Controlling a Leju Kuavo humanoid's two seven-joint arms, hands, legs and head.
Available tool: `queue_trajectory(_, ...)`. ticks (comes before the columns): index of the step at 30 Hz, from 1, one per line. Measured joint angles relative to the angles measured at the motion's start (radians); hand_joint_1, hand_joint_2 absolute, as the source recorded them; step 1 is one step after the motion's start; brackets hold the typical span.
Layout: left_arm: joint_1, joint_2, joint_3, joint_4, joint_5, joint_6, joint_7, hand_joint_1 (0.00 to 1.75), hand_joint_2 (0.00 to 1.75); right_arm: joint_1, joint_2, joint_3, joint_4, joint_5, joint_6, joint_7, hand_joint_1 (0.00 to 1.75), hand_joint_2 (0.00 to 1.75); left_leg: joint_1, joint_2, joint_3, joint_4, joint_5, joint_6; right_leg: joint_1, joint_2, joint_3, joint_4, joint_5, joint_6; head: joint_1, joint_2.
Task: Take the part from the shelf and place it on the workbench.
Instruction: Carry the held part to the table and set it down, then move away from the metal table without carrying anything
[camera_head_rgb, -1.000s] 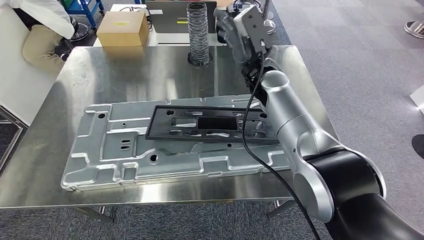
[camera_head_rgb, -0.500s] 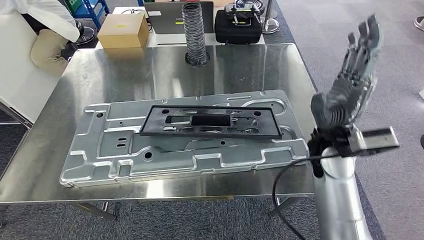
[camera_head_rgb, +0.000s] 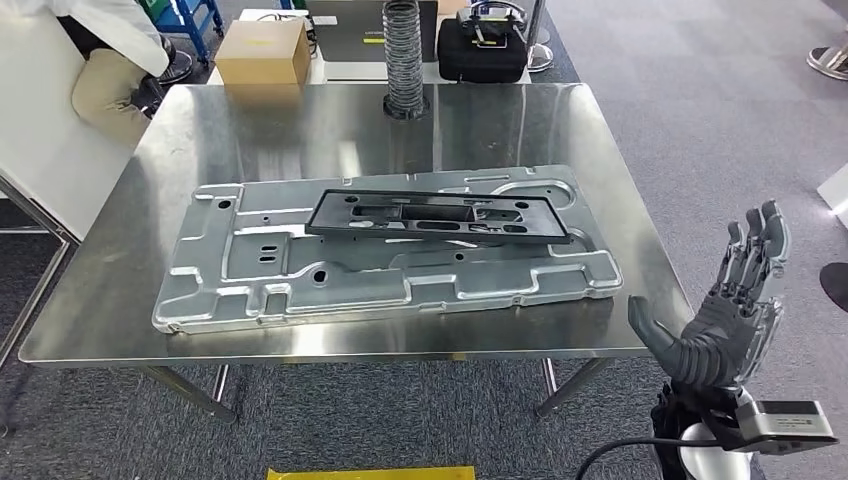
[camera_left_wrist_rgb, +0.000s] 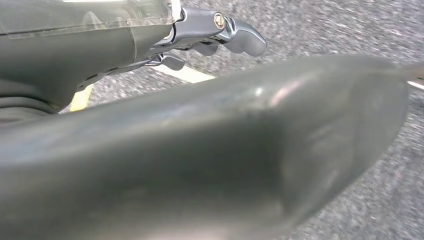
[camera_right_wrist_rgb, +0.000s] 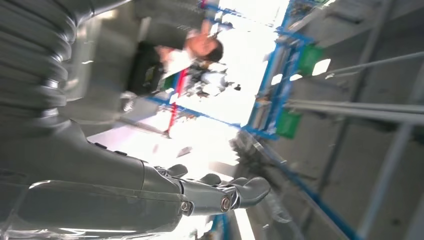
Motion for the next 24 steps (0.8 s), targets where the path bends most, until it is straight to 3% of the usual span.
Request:
queue_trajectory(1, 0.001, 0.0, 0.001, 0.0, 0.0, 0.0, -0.001, 0.0, 0.0, 0.013, 0.0, -0.011, 0.0, 0.001, 0.006, 0.0, 0.0, 1.75, 0.0, 0.001, -0.017, 0.003, 0.011, -0.001, -0.001, 0.0, 0.005, 0.039, -0.008, 0.003, 0.0, 0.0)
queue_trajectory(2, 0.002, -0.001, 0.002, 0.0, 0.0, 0.0, -0.002, 0.0, 0.0, 0.022, 0.001, -0.021, 0.001, 0.002, 0.008, 0.0, 0.0, 1.75, 0.0, 0.002, -0.033, 0.007, 0.02, -0.004, -0.002, 0.0, 0.027, 0.043, 0.004, 0.004, 0.0, 0.0)
queue_trajectory(4, 0.001, -0.003, 0.005, 0.0, 0.0, 0.0, -0.002, 0.0, 0.0, 0.037, 0.001, -0.037, 0.001, 0.004, 0.003, 0.001, 0.0, 1.75, 0.0, 0.003, -0.062, 0.018, 0.035, -0.009, -0.004, 0.0, 0.123, -0.055, 0.047, 0.002, 0.0, 0.0)
queue_trajectory(6, 0.001, -0.004, 0.009, 0.0, 0.0, 0.001, -0.003, 0.0, 0.0, 0.052, 0.002, -0.049, 0.003, 0.005, 0.0, 0.0, 0.0, 1.75, -0.002, 0.003, -0.081, 0.027, 0.048, -0.018, -0.001, 0.0, 0.222, -0.194, 0.044, -0.009, 0.0, 0.0)
queue_trajectory(7, 0.001, -0.005, 0.012, 0.0, 0.0, 0.002, -0.003, 0.0, 0.0, 0.059, 0.002, -0.056, 0.007, 0.004, 0.0, 0.0, 0.0, 1.75, -0.003, 0.003, -0.085, 0.029, 0.055, -0.024, 0.002, 0.0, 0.247, -0.235, 0.035, -0.016, 0.0, 0.0)
queue_trajectory(8, 0.002, -0.005, 0.015, 0.0, 0.0, 0.004, -0.003, 0.0, 0.0, 0.065, 0.003, -0.065, 0.017, 0.002, 0.001, 0.0, 0.0, 1.75, -0.003, 0.003, -0.087, 0.027, 0.063, -0.031, 0.006, 0.001, 0.253, -0.253, 0.03, -0.024, 0.001, 0.0)
queue_trajectory(10, 0.005, -0.006, 0.019, 0.0, 0.0, 0.008, -0.003, 0.0, 0.0, 0.076, 0.007, -0.087, 0.054, -0.004, 0.008, 0.001, 0.0, 1.75, 0.0, 0.002, -0.092, 0.027, 0.072, -0.043, 0.007, -0.001, 0.241, -0.257, 0.048, -0.041, 0.003, 0.0)
queue_trajectory(11, 0.006, -0.007, 0.021, 0.0, 0.0, 0.01, -0.003, 0.0, 0.0, 0.079, 0.01, -0.097, 0.076, -0.008, 0.014, 0.001, 0.0, 1.75, 0.001, 0.001, -0.1, 0.039, 0.054, -0.048, 0.006, -0.003, 0.231, -0.259, 0.06, -0.049, 0.002, 0.0)
queue_trajectory(12, 0.008, -0.008, 0.021, 0.0, 0.0, 0.012, -0.003, 0.0, 0.0, 0.082, 0.013, -0.105, 0.095, -0.01, 0.019, 0.002, 0.0, 1.75, 0.003, 0.0, -0.112, 0.07, 0.017, -0.053, 0.004, -0.004, 0.219, -0.262, 0.073, -0.057, 0.0, 0.0)
queue_trajectory(14, 0.01, -0.01, 0.023, 0.0, 0.0, 0.015, -0.003, 0.0, 0.0, 0.085, 0.018, -0.116, 0.123, -0.012, 0.024, 0.001, 0.0, 1.75, 0.005, 0.0, -0.141, 0.186, -0.094, -0.059, 0.005, -0.005, 0.19, -0.262, 0.098, -0.065, -0.004, 0.0)
queue_trajectory(15, 0.01, -0.011, 0.024, 0.0, 0.0, 0.015, -0.003, 0.0, 0.0, 0.087, 0.02, -0.12, 0.134, -0.012, 0.024, 0.001, 0.0, 1.75, 0.006, 0.0, -0.151, 0.251, -0.135, -0.062, 0.006, -0.005, 0.173, -0.261, 0.11, -0.066, -0.004, 0.0)
queue_trajectory(16, 0.01, -0.011, 0.025, 0.0, 0.0, 0.015, -0.003, 0.0, 0.0, 0.088, 0.021, -0.123, 0.144, -0.011, 0.024, 0.003, 0.0, 1.75, 0.006, 0.0, -0.153, 0.302, -0.155, -0.064, 0.008, -0.005, 0.158, -0.259, 0.121, -0.066, -0.004, 0.0)
queue_trajectory(17, 0.01, -0.011, 0.026, 0.0, 0.0, 0.015, -0.003, 0.0, 0.0, 0.09, 0.023, -0.126, 0.153, -0.009, 0.024, 0.005, 0.0, 1.75, 0.006, -0.001, -0.139, 0.322, -0.147, -0.064, 0.009, -0.005, 0.14, -0.256, 0.133, -0.065, -0.004, 0.0)
queue_trajectory(18, 0.01, -0.011, 0.026, 0.0, 0.0, 0.015, -0.003, 0.0, 0.0, 0.091, 0.024, -0.13, 0.162, -0.006, 0.024, 0.01, 0.0, 1.75, 0.006, -0.001, -0.109, 0.309, -0.123, -0.063, 0.009, -0.005, 0.123, -0.252, 0.144, -0.063, -0.004, 0.0)
queue_trajectory(20, 0.008, -0.011, 0.026, -0.001, -0.005, 0.016, -0.004, 0.0, 0.0, 0.092, 0.028, -0.14, 0.183, 0.002, 0.026, 0.023, 0.0, 1.75, 0.005, -0.001, -0.003, 0.186, -0.082, -0.055, 0.01, -0.005, 0.093, -0.242, 0.164, -0.058, -0.005, 0.0)
queue_trajectory(22, 0.005, -0.012, 0.026, -0.001, -0.013, 0.015, -0.005, 0.0, 0.0, 0.096, 0.034, -0.153, 0.213, 0.007, 0.034, 0.033, 0.0, 1.75, 0.0, -0.003, 0.089, 0.048, -0.093, -0.042, 0.012, -0.006, 0.08, -0.237, 0.182, -0.048, -0.003, 0.0)
queue_trajectory(24, 0.003, -0.012, 0.026, -0.002, -0.022, 0.014, -0.005, 0.0, 0.0, 0.099, 0.044, -0.172, 0.253, 0.013, 0.05, 0.045, 0.0, 1.75, -0.005, -0.004, 0.111, 0.0, -0.103, -0.029, 0.011, -0.007, 0.08, -0.243, 0.202, -0.035, -0.007, 0.0)
